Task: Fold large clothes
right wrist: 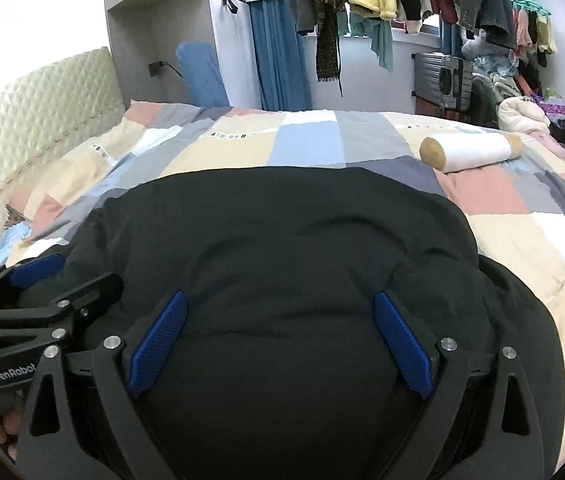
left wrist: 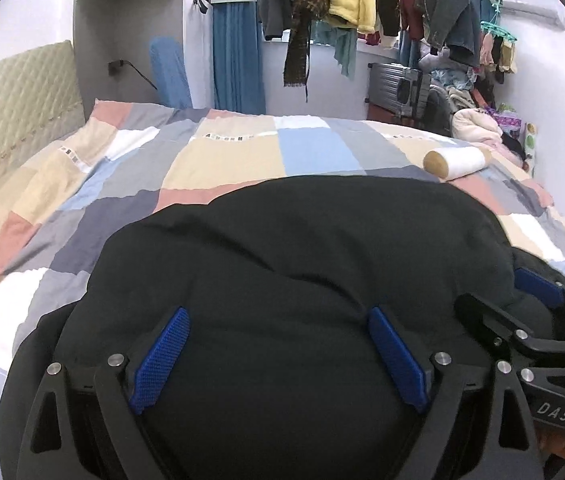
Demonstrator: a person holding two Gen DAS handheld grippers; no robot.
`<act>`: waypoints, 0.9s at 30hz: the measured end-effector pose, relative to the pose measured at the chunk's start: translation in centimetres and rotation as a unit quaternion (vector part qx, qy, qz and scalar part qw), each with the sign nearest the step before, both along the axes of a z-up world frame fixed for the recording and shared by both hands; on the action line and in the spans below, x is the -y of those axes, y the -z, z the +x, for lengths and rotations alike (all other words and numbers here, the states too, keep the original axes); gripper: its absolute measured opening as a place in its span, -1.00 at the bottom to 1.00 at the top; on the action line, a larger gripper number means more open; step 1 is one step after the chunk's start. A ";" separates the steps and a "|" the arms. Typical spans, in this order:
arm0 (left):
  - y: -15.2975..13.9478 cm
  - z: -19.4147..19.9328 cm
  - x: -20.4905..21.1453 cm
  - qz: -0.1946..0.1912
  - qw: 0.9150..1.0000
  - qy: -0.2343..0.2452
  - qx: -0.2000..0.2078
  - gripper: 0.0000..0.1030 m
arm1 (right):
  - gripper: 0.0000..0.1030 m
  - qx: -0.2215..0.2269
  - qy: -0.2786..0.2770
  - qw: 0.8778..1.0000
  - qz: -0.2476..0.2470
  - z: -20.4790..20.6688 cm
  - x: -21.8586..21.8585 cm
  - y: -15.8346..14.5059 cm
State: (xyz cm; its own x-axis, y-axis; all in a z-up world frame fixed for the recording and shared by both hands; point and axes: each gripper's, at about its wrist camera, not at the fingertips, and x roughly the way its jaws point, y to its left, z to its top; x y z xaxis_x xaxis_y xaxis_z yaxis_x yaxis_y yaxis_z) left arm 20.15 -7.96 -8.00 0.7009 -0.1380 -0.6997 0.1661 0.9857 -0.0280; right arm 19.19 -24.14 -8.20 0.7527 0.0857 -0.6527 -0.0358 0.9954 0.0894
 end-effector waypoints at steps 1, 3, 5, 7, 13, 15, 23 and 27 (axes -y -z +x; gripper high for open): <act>0.3 0.1 0.0 0.001 1.000 -0.001 0.000 0.81 | 0.86 0.001 0.000 1.000 -0.001 0.0 -0.1 0.3; 0.8 0.4 -0.1 0.000 1.000 -0.002 -0.001 0.82 | 0.87 0.005 0.000 1.000 0.001 0.1 0.0 0.8; 1.3 0.9 -0.1 0.000 1.000 -0.004 -0.005 0.83 | 0.88 0.007 -0.001 1.000 0.003 0.5 0.1 1.2; 1.5 1.2 -0.1 -0.001 1.000 -0.004 -0.005 0.85 | 0.88 0.003 -0.001 1.000 0.003 0.6 0.2 1.4; 0.3 0.9 -0.7 0.002 1.000 -0.001 0.008 0.85 | 0.90 0.001 -0.015 1.000 0.022 0.7 0.6 0.5; -0.9 0.8 -1.5 0.009 1.000 -0.009 0.021 0.85 | 0.90 0.011 -0.011 0.999 0.034 0.5 1.4 -0.7; -3.2 1.3 -8.0 0.060 0.992 -0.103 0.040 0.85 | 0.90 0.021 0.036 0.998 -0.047 -0.2 5.7 -2.6; -1.2 2.2 -10.3 0.054 0.992 -0.114 0.002 0.85 | 0.90 -0.013 0.044 0.998 -0.051 0.2 8.0 -0.8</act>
